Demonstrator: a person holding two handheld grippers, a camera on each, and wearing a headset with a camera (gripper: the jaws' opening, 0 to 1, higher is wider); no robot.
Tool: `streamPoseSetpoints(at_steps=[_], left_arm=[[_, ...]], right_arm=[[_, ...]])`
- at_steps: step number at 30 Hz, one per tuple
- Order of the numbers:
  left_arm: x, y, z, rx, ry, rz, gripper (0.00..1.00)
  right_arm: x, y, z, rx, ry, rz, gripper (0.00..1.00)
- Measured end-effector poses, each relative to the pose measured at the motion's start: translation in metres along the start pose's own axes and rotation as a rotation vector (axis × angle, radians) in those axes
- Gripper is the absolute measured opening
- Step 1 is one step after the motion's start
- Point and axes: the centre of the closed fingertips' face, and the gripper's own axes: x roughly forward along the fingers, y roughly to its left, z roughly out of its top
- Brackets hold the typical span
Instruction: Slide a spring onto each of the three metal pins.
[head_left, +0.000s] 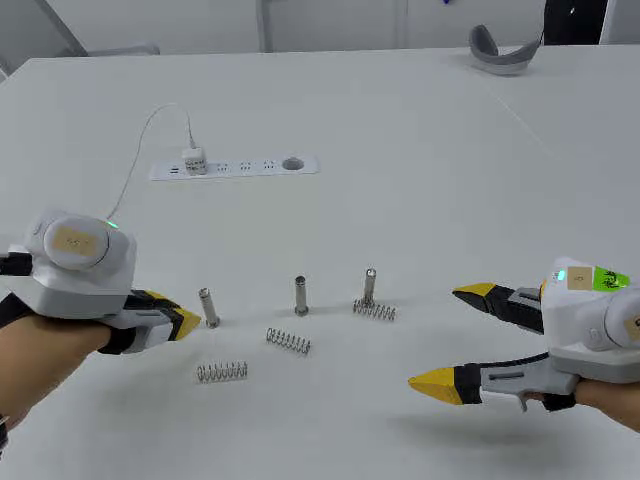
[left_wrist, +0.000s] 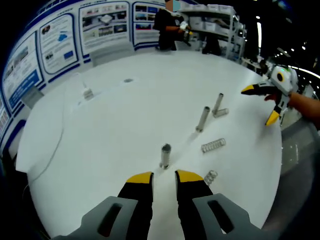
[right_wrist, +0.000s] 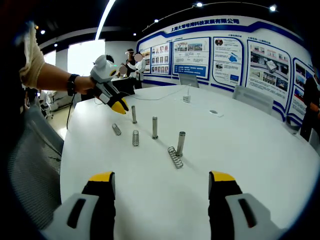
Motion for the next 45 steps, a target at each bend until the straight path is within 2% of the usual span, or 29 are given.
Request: streamPoseSetpoints(at_steps=[3,8,12,14,21,25,26,32,40,45], left_arm=[[-0.001,-0.001,-0.005,0.019,0.002,-0.006,0.18],[-0.002,-0.005,-0.005,0.026,-0.013,-0.034,0.18],[-0.003,-0.011,-0.004,0.052,-0.027,-0.070,0.19],[-0.002,-0.015,-0.006,0.074,-0.028,-0.103,0.17],[-0.002,-0.026,-0.011,0.123,-0.038,-0.163,0.17],[-0.004,-0.038,-0.013,0.200,-0.049,-0.217,0.15],[-0.004,-0.039,-0.013,0.208,-0.049,-0.216,0.15],[-0.003,-0.045,-0.017,0.289,-0.035,-0.245,0.15],[0.001,-0.050,-0.025,0.390,0.014,-0.281,0.16],[0.004,-0.052,-0.027,0.427,0.038,-0.295,0.15]], right_arm=[[0.000,0.000,-0.001,0.001,0.002,0.001,0.78],[0.001,0.001,-0.001,0.000,0.004,0.002,0.78],[0.001,0.001,-0.001,0.000,0.005,0.002,0.78],[0.001,0.001,-0.001,0.000,0.006,0.002,0.78],[0.000,0.000,-0.001,0.003,0.005,-0.001,0.78],[0.001,0.001,-0.002,0.003,0.007,0.001,0.78],[0.001,0.001,-0.002,0.002,0.007,0.001,0.78],[0.001,0.002,-0.001,0.002,0.008,0.002,0.78],[0.000,0.000,-0.002,0.006,0.007,-0.002,0.78],[0.000,0.000,-0.002,0.008,0.007,-0.002,0.78]])
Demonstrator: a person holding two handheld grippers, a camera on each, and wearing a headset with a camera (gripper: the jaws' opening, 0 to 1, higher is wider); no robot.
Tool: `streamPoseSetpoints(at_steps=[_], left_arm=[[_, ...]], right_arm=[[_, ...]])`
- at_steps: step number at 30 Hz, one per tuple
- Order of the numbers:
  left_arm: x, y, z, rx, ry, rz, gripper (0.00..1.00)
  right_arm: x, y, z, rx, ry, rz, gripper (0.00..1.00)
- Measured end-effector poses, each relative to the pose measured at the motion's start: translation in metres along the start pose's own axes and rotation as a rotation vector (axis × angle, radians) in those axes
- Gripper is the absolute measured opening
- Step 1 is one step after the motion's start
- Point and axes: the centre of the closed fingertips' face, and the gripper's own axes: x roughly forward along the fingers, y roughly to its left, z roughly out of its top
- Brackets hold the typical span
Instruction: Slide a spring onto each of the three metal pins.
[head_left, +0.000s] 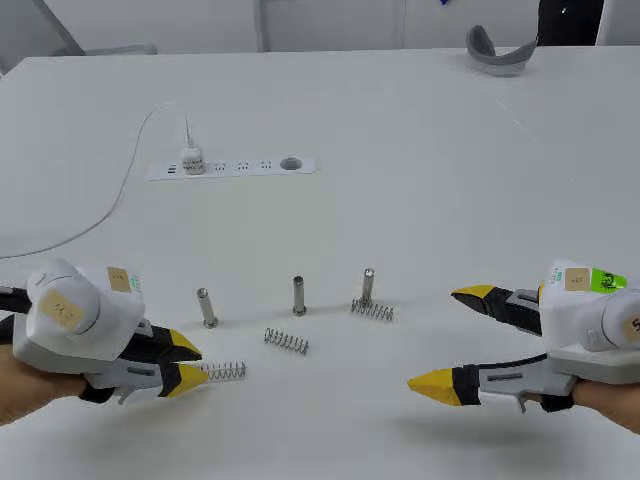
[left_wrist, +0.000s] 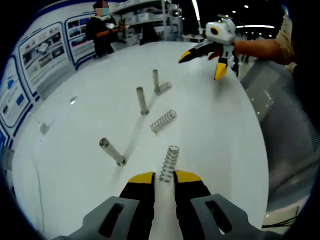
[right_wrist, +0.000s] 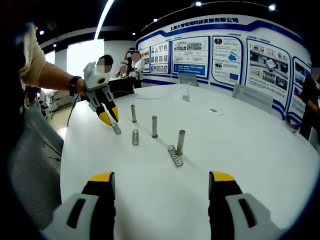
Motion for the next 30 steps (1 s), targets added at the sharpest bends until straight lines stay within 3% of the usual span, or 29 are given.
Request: streamPoseSetpoints(at_steps=[21,30], left_arm=[[0.008,0.000,-0.011,0.065,0.075,-0.009,0.11],[0.008,0.002,-0.011,0.054,0.067,0.007,0.11]], right_arm=[[-0.001,-0.001,0.000,0.002,0.001,-0.003,0.78],[-0.001,0.000,0.001,0.000,-0.002,-0.002,0.78]])
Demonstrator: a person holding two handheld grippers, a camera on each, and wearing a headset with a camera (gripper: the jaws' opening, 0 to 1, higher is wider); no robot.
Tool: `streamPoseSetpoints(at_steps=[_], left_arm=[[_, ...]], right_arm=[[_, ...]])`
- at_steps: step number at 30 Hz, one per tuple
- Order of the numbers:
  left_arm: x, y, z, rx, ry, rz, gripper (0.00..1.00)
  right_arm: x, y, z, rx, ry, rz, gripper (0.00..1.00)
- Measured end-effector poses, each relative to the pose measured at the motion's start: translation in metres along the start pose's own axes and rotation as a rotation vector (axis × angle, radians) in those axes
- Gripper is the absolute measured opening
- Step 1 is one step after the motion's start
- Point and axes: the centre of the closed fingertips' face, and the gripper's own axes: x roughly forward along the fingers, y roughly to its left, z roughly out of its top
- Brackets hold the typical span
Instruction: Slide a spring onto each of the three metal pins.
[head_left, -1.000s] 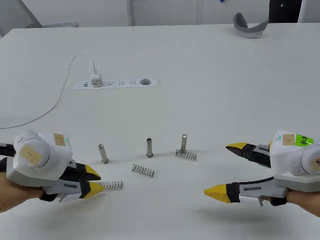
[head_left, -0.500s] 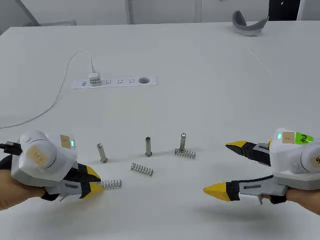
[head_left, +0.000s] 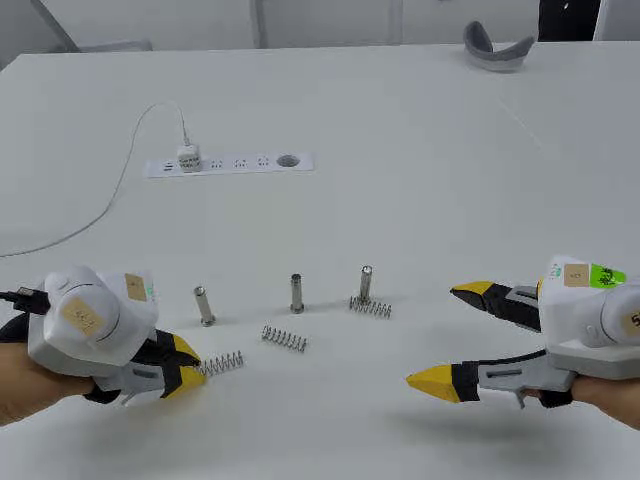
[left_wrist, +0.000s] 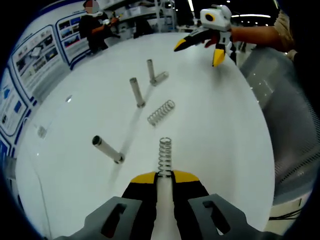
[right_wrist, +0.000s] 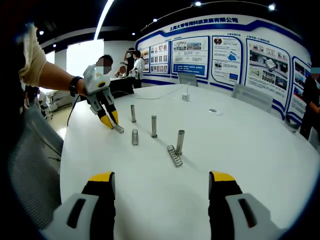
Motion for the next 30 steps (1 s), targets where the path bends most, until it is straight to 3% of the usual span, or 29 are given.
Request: streamPoseSetpoints(at_steps=[12,16,21,26,30], left_arm=[[-0.002,-0.007,0.006,0.006,-0.014,-0.013,0.10],[-0.002,-0.010,0.011,0.014,-0.025,-0.019,0.10],[-0.003,-0.016,0.019,0.026,-0.040,-0.027,0.10],[-0.002,-0.024,0.029,0.053,-0.049,-0.039,0.10],[-0.001,-0.029,0.037,0.069,-0.059,-0.048,0.10]], right_arm=[[0.000,0.009,0.009,-0.018,0.000,0.018,0.74],[0.000,0.013,0.010,-0.015,0.007,0.033,0.67],[0.001,0.028,0.011,-0.014,0.030,0.086,0.49],[0.008,0.042,0.015,-0.034,0.042,0.134,0.41],[0.013,0.054,0.016,-0.052,0.052,0.170,0.41]])
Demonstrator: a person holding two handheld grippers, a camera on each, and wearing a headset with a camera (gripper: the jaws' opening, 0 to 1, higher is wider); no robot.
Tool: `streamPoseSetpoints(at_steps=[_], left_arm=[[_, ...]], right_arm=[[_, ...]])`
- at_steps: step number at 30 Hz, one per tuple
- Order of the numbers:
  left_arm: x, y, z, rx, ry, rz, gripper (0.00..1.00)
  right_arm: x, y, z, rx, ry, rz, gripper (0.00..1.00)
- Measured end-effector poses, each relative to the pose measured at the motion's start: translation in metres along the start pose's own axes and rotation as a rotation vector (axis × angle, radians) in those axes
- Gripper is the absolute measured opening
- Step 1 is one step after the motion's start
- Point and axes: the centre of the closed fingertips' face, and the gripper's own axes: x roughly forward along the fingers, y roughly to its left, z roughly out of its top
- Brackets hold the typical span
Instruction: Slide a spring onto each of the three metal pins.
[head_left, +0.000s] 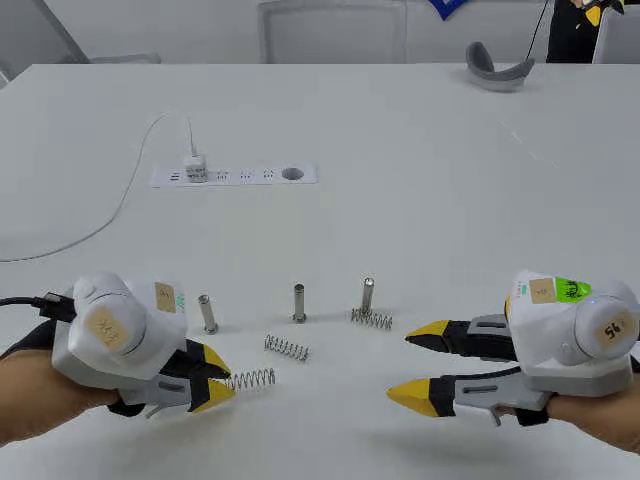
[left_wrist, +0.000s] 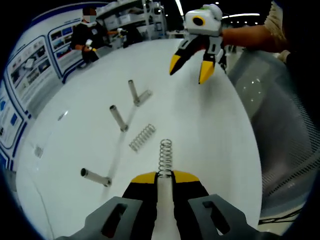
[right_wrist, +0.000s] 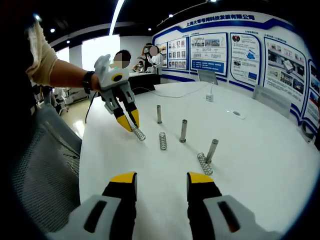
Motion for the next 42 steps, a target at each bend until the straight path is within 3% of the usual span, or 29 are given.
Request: streamPoseSetpoints(at_steps=[15,30,42], left_arm=[[0.006,-0.013,0.020,0.045,-0.028,-0.026,0.10],[0.009,-0.024,0.036,0.080,-0.053,-0.047,0.10],[0.010,-0.034,0.050,0.114,-0.073,-0.069,0.10]], right_arm=[[0.027,0.029,0.014,-0.076,0.017,0.100,0.38],[0.046,0.040,0.025,-0.144,0.031,0.152,0.30],[0.051,0.048,0.025,-0.195,0.044,0.181,0.22]])
